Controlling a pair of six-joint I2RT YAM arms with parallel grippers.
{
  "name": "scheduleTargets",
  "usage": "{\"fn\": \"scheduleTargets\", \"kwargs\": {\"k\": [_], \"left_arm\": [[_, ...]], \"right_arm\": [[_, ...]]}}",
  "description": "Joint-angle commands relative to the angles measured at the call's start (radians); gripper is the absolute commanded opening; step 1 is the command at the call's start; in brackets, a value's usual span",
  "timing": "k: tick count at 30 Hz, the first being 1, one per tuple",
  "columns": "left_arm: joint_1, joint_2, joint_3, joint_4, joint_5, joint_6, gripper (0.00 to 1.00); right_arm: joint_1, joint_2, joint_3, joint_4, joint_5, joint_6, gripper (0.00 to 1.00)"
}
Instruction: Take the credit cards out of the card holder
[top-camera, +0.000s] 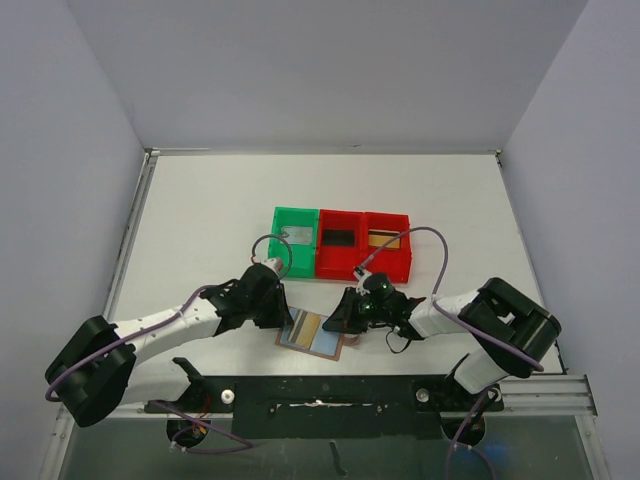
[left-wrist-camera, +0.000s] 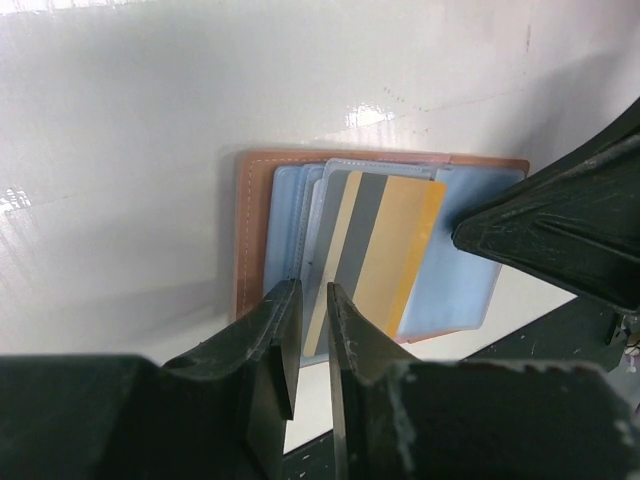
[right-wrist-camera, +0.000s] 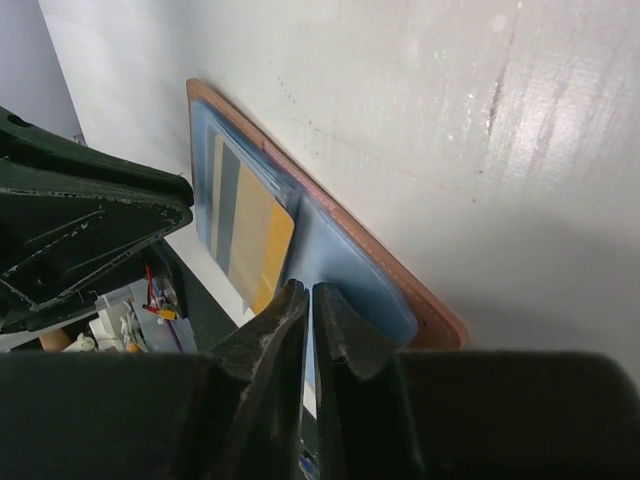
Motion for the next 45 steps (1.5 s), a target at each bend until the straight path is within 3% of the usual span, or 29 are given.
{"fn": "scheduleTargets", "kwargs": {"k": [1, 6, 11, 21, 29, 32, 36, 45], "left_arm": [[-0.006, -0.041, 0.03, 0.012, 0.004, 0.012, 0.18], [-0.006, -0.016, 0.081, 0.019, 0.017, 0.065, 0.3], [-0.006, 0.011, 0.086, 0.018, 0.034, 0.051, 0.31], [-0.006, -0.022, 0.034, 0.08, 0.127, 0.054, 0.29], [-0.007, 0.02, -0.012, 0.078, 0.123, 0.034, 0.26], [-0.007, 0.023, -0.01, 0.072, 0.101, 0.037, 0.26], [-0.007, 0.012, 0.006, 0.062, 0.082, 0.049, 0.26], [-0.023, 0.015, -0.006, 0.098, 0.123, 0.023, 0.26]], "right_arm": [[0.013, -0.03, 0.056, -0.012, -0.021, -0.03, 0.13], [0.088, -0.007, 0.129, -0.11, 0.108, -0.016, 0.14], [0.14, 0.007, 0.103, -0.056, 0.176, 0.111, 0.26], [0.173, 0.023, -0.012, 0.103, 0.249, 0.251, 0.34], [0.175, 0.096, 0.023, 0.103, 0.236, 0.252, 0.15], [0.166, 0.074, 0.01, 0.102, 0.239, 0.248, 0.0], [0.129, -0.014, -0.051, 0.125, 0.226, 0.225, 0.0], [0.007, -0.111, -0.018, -0.046, 0.05, 0.007, 0.0]]}}
